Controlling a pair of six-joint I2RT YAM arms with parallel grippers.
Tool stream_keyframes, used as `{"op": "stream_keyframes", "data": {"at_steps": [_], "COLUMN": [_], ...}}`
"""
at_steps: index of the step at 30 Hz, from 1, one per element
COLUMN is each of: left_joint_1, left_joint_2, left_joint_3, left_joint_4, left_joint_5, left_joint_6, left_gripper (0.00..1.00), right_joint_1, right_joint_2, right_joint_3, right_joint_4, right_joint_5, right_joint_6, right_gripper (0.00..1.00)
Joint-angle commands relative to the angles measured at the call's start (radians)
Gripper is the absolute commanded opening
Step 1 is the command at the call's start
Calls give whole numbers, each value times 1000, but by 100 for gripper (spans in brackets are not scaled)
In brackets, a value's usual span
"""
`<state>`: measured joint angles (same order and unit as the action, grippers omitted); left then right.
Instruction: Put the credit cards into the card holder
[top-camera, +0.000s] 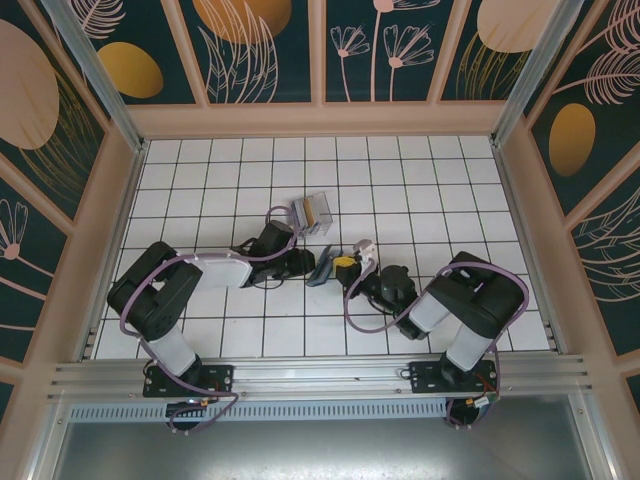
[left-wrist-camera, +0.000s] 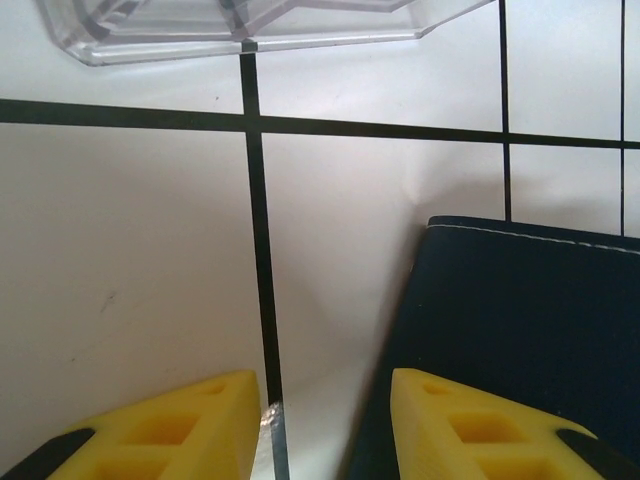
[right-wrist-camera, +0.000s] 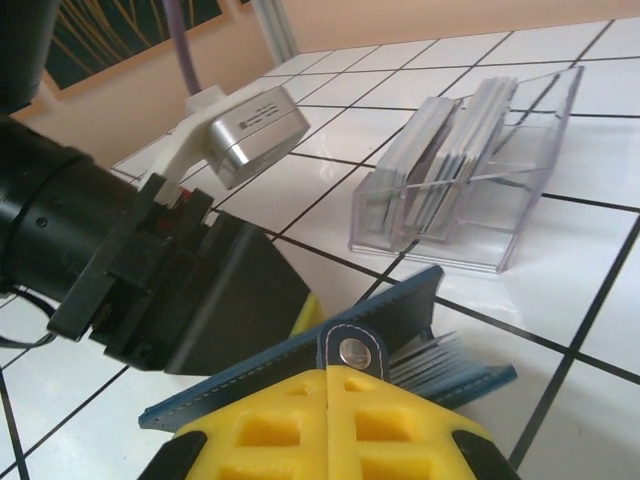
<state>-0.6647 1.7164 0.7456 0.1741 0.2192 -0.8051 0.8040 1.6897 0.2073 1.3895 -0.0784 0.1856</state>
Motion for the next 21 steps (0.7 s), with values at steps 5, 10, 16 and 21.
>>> {"op": "stream_keyframes", "data": {"at_steps": [5, 10, 16, 21], "left_joint_1": [-52, -70, -87, -90], "left_joint_2": [113, 129, 156, 154], "left_joint_3": [32, 62, 80, 77], "left_joint_4": [-53, -76, -90, -96], "left_joint_5": [56, 42, 27, 28], "left_joint_6": [10, 21, 33, 29], "left_gripper": [42, 43, 43, 43], "right_joint_1": [-4, -11, -47, -72], "right_joint_2": [-57, -225, -447, -514], "right_joint_3": [-7, -12, 128, 107], "right_joint_4": [-77, -282, -870, -1006], "right_joint_5": [-64, 24, 154, 27], "right_joint_6": [-46, 57, 345, 400], "right_gripper": [31, 36, 50, 54]}}
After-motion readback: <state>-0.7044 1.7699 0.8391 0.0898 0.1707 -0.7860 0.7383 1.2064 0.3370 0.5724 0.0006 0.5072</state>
